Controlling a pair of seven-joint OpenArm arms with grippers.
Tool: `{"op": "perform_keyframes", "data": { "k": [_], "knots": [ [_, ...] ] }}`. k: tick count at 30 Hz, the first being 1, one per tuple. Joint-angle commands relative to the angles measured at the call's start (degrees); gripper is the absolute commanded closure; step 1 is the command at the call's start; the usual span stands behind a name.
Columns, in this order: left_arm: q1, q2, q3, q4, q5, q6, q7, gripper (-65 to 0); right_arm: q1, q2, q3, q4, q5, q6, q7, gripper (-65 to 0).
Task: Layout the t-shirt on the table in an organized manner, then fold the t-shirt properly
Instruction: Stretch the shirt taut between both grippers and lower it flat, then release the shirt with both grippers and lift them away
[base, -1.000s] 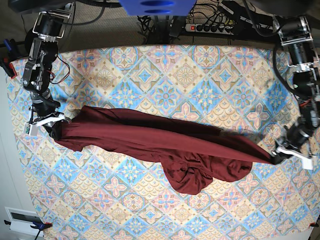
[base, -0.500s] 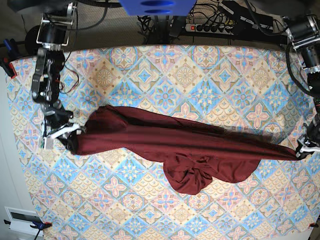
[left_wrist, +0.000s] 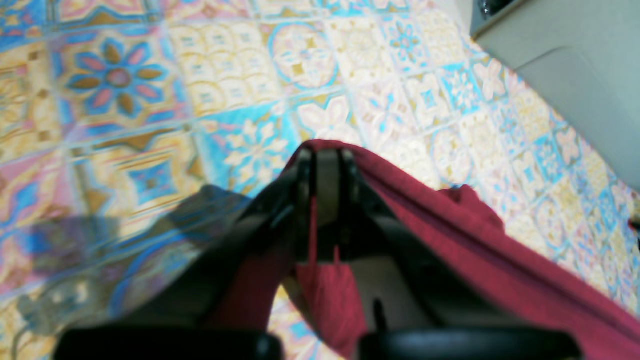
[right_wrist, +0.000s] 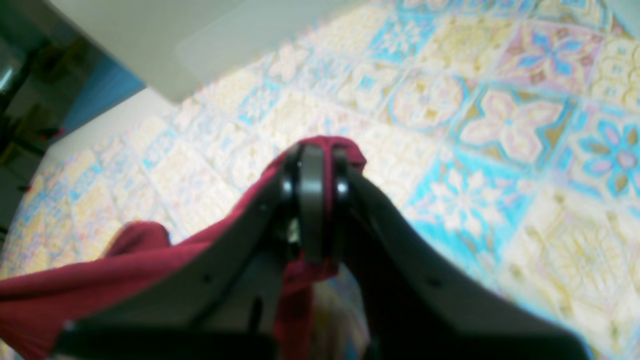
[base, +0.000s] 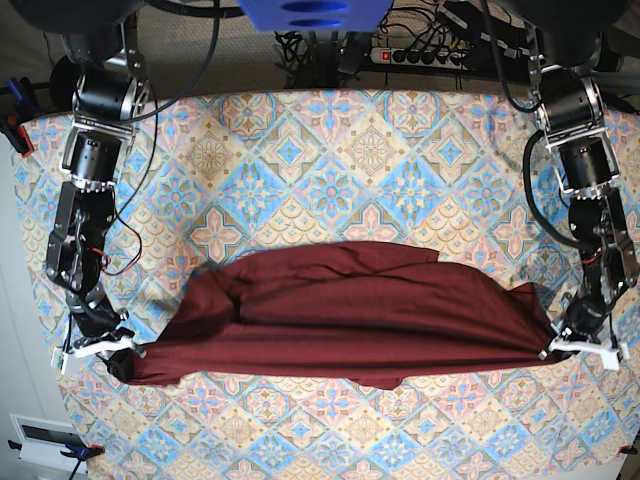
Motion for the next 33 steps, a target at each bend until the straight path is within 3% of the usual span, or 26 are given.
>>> {"op": "perform_keyframes", "data": {
  "k": [1,8,14,18,20,27,33],
  "knots": [
    [-3.18,-0.11,-0.34,-0.58,1.01,-0.14,-1.67,0.0,2.77,0.95,0.28,-0.84,0.12,-0.23,1.15,0.0],
    [-9.42,3.84,2.39,-10.95,10.68,-0.05,-8.88,-1.3,7.34,0.95,0.19,-9.81,0.12,-0.32,4.84,-1.7],
    [-10.74,3.75,11.71,-16.31,13.75,0.38,-12.57,-16.5,7.17,0.95,0.19,-10.25,0.03,-0.50,-1.14,-17.9],
    [-9.24,3.75,13.55,-16.05,13.40,0.03,-9.85,-23.9,5.15,0.95,0.19,-8.84,0.03,-0.50,-3.77,-20.3],
    [-6.34,3.67,13.55,-11.48,11.99,-0.05,-7.12,-26.4,1.37,1.03,0.19,-4.71,0.03,-0.50,-4.48,-20.0],
    [13.44,1.82,13.99,19.55,3.47,-0.05,0.08,-26.5,-11.21,1.47,0.72,10.06,0.03,-0.50,-4.92,-19.9],
    [18.54,3.49,23.58,22.98,2.15,-0.05,0.79,-26.5,-18.33,1.38,0.72,17.97,0.12,-0.50,-4.92,-19.9]
  ]
}}
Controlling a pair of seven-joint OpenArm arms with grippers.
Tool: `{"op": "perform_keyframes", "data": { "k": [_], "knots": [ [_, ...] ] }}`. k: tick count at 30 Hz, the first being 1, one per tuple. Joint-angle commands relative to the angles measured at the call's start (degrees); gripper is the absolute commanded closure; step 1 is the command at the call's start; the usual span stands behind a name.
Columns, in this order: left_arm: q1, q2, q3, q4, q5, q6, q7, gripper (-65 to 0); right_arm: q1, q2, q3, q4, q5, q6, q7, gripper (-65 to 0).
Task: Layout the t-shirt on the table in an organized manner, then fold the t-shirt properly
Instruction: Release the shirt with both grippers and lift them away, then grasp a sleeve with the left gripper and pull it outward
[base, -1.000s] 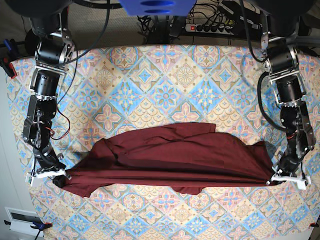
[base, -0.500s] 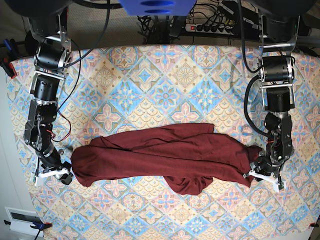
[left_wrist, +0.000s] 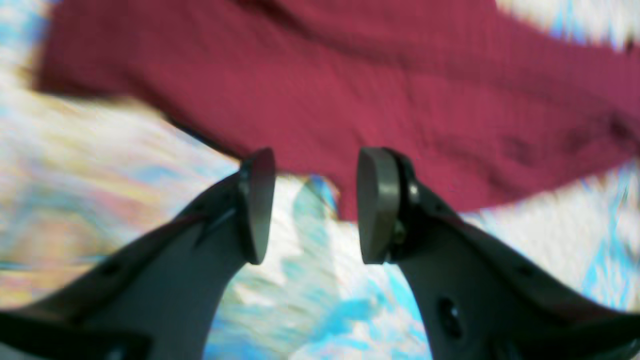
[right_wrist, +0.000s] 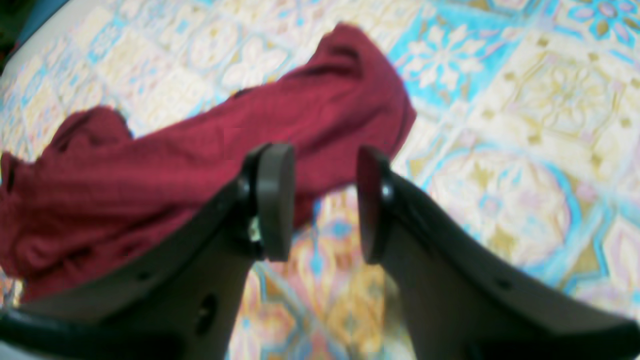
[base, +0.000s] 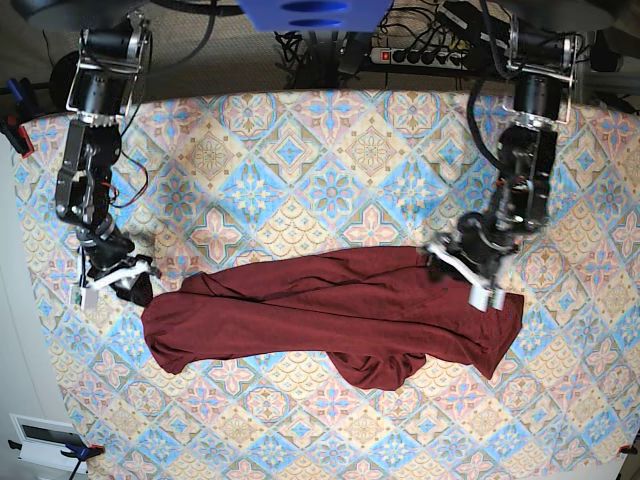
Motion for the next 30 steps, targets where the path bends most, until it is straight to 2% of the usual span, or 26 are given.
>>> {"op": "perform_keyframes", "data": {
  "k": [1,5,8,13,18,22,25,30],
  "knots": [
    [-1.46,-0.03,1.01,0.12,-0.37,-0.08,-1.18,-26.5,0.51,1.04,0.31,2.11,0.82,0.42,1.62,-19.9],
    [-1.46,2.61,5.14,-1.29,-0.28,0.10,-1.27,-26.5,-1.95,1.04,0.39,5.45,0.82,0.42,1.62,-19.9],
    [-1.55,4.81,5.40,-5.42,-0.28,0.27,-1.27,-26.5,-3.36,1.04,0.39,7.29,0.82,0.42,1.62,-19.9],
    [-1.46,5.34,5.23,-6.57,2.01,0.27,-1.35,-26.5,-5.12,1.04,2.50,8.35,0.82,0.42,1.62,-19.9],
    [0.03,5.16,-2.07,-5.95,1.92,0.27,-1.00,-26.5,-5.12,1.04,2.68,8.35,0.82,0.42,1.62,-19.9],
    [2.76,4.90,-7.61,-0.76,1.92,0.27,-0.74,-26.5,-5.47,1.04,2.68,8.35,0.82,0.42,1.62,-19.9],
    [3.20,4.02,-8.93,-0.06,2.01,0.27,-0.74,-26.5,-5.29,1.04,2.68,8.35,0.91,0.42,1.62,-19.9],
    [0.12,4.99,-8.66,-7.53,2.01,0.27,-1.27,-26.5,-5.12,1.04,2.50,8.35,0.91,0.42,1.62,-19.9]
  ]
}}
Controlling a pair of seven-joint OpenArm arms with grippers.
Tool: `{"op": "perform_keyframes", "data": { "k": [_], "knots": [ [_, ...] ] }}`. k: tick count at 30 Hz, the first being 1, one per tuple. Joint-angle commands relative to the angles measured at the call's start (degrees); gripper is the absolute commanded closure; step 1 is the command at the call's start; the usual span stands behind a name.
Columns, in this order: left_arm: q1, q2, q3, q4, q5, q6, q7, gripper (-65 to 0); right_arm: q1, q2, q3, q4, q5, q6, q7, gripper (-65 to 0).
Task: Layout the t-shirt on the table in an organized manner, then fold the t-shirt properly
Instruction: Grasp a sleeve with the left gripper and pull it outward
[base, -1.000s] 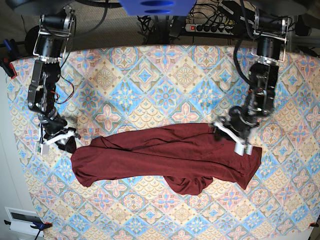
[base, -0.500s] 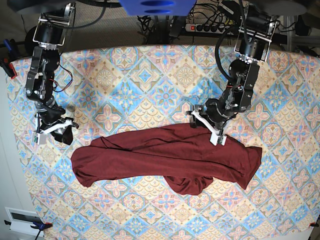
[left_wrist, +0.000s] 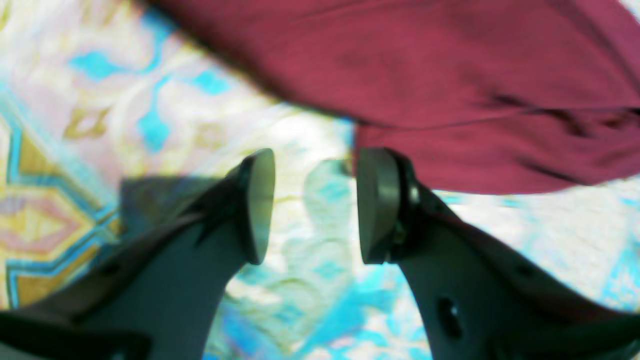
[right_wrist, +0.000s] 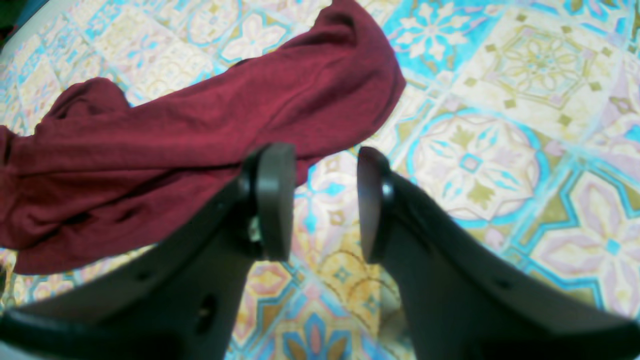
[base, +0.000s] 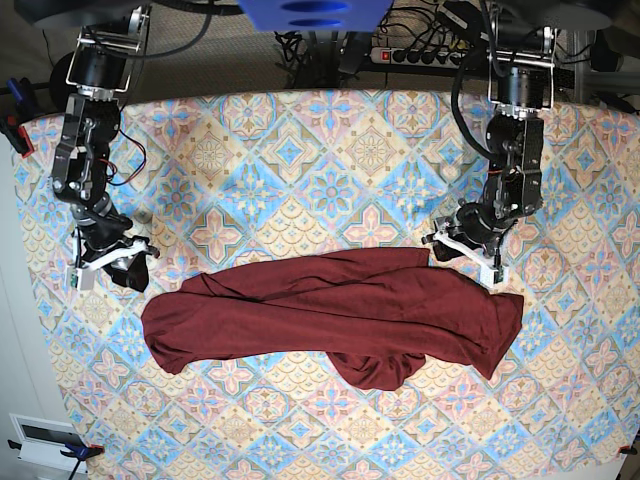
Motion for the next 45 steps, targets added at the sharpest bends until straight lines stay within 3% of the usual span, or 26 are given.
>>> {"op": "perform_keyframes", "data": {
  "k": [1,5,12,14,17,19,24,29,32,39,42,45],
  "knots": [
    [-2.46,0.93,0.01,-0.85,-0.09,0.06,-0.24,-26.5,1.00,1.04,0.30,1.20,0.67,0.38,1.38,-19.9],
    [-4.57,2.68,0.45,-5.07,-0.09,-0.21,-0.15,-26.5,1.00,1.04,0.30,1.11,0.67,0.38,1.38,-19.9],
    [-5.54,3.47,11.53,-3.14,-0.27,-0.30,0.29,-25.3,1.09,1.04,0.47,1.03,0.67,0.38,1.38,-19.9],
    [-5.01,2.42,12.94,-3.05,-0.35,-0.38,0.29,-19.7,1.09,1.04,0.47,0.85,0.67,0.38,1.38,-19.9],
    [-4.92,1.80,13.29,-3.05,-3.17,-0.56,0.29,-6.3,1.09,1.04,0.47,0.76,0.67,0.38,1.38,-19.9],
    [-4.92,-0.22,13.20,-2.96,-6.16,-1.00,0.29,0.0,1.09,1.04,0.47,0.59,0.67,0.38,1.38,-19.9],
    [-4.66,-6.81,13.20,2.05,-15.56,-1.00,0.20,0.0,1.18,1.04,0.47,0.50,0.67,0.38,1.38,-19.9],
    [1.49,-15.78,13.20,17.61,-24.00,-1.00,0.20,0.0,1.18,1.04,0.38,0.50,0.67,0.38,1.38,-19.9],
    [7.38,-20.26,11.53,27.89,-24.27,-1.00,0.20,0.0,1.18,1.04,0.30,0.50,0.67,0.38,1.38,-19.9],
    [25.14,-25.27,0.19,38.97,-24.53,-1.17,0.29,0.0,0.83,1.04,0.03,1.03,0.67,0.46,1.29,-19.9],
    [32.97,-27.91,-2.80,39.32,-24.53,-4.16,0.29,0.0,0.74,1.04,-0.06,1.11,0.67,0.55,1.03,-20.1],
    [39.12,-30.99,-4.30,39.15,-24.53,-7.86,0.29,0.0,1.00,1.04,-0.06,1.11,0.67,0.64,-3.37,-20.2]
  ]
}}
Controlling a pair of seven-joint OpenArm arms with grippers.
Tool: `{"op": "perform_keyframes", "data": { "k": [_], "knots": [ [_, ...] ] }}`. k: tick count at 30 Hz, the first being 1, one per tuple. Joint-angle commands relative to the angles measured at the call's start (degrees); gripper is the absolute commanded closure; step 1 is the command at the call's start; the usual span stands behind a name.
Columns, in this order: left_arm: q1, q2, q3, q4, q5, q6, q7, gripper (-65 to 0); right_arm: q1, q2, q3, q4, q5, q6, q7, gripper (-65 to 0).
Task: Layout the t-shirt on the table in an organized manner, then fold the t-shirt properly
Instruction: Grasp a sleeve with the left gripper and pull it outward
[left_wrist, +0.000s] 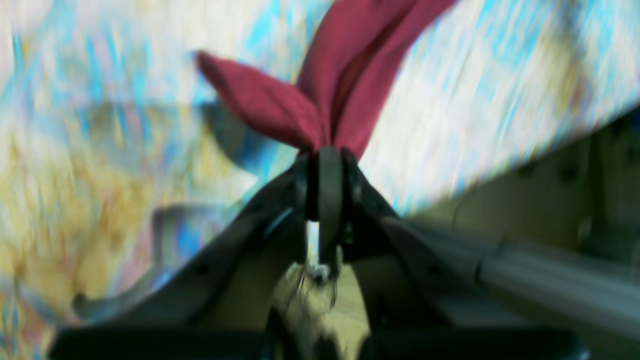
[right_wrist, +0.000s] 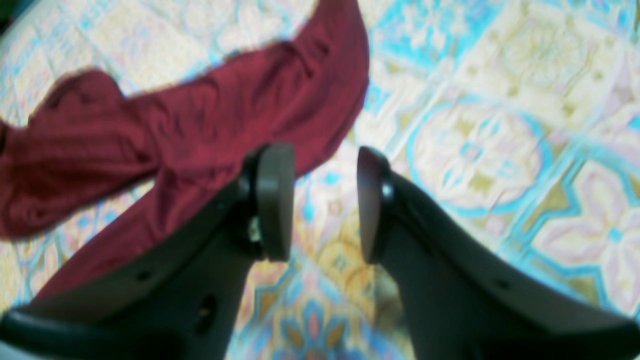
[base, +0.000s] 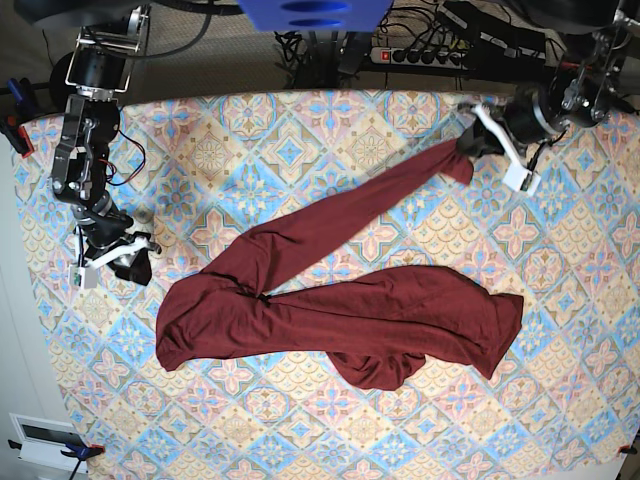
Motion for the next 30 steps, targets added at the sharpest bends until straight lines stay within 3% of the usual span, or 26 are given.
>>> {"op": "perform_keyframes", "data": {
  "k": [1,6,9,11,16,18,22,25,30],
  "knots": [
    [0.90,-1.83,-0.84,0.72,-0.53,-0.95,-1.20,0.0,0.89,0.88,0.25,1.14,0.73,0.44,0.27,-20.2],
    [5.38,-6.93,-1.28,0.55,-0.18,-2.27,-1.20,0.0,0.89,0.79,0.25,1.14,0.73,0.44,-2.28,-20.2],
    [6.88,-7.29,-7.26,-0.60,-0.36,-2.27,-1.20,0.0,0.98,0.71,-1.77,1.14,0.73,0.44,-2.28,-20.2],
    [6.97,-3.42,-14.29,-2.71,-0.44,-2.27,-1.20,0.0,0.98,0.79,-4.67,1.14,0.73,0.44,-2.28,-20.2],
    [3.10,11.62,-33.19,-10.53,-0.36,-2.27,-0.32,0.0,0.89,0.79,-7.49,1.14,0.73,0.35,-2.28,-20.2],
    [-2.18,14.25,-36.71,-15.63,0.00,-2.27,6.45,0.0,0.98,0.71,-7.66,1.14,0.73,0.35,-2.28,-20.2],
    [-11.94,15.92,-39.96,-28.99,-0.09,-2.27,20.96,0.0,0.98,0.71,-7.75,1.14,0.73,0.35,-2.28,-20.2],
    [-13.52,15.84,-40.14,-33.56,0.00,-2.27,22.10,0.0,0.98,0.71,-8.80,1.22,0.73,0.35,-2.36,-20.2],
    [-13.96,15.84,-40.14,-34.18,0.00,-2.27,22.01,-2.7,1.77,0.97,-16.80,1.22,0.65,0.27,-2.36,-20.3]
  ]
}}
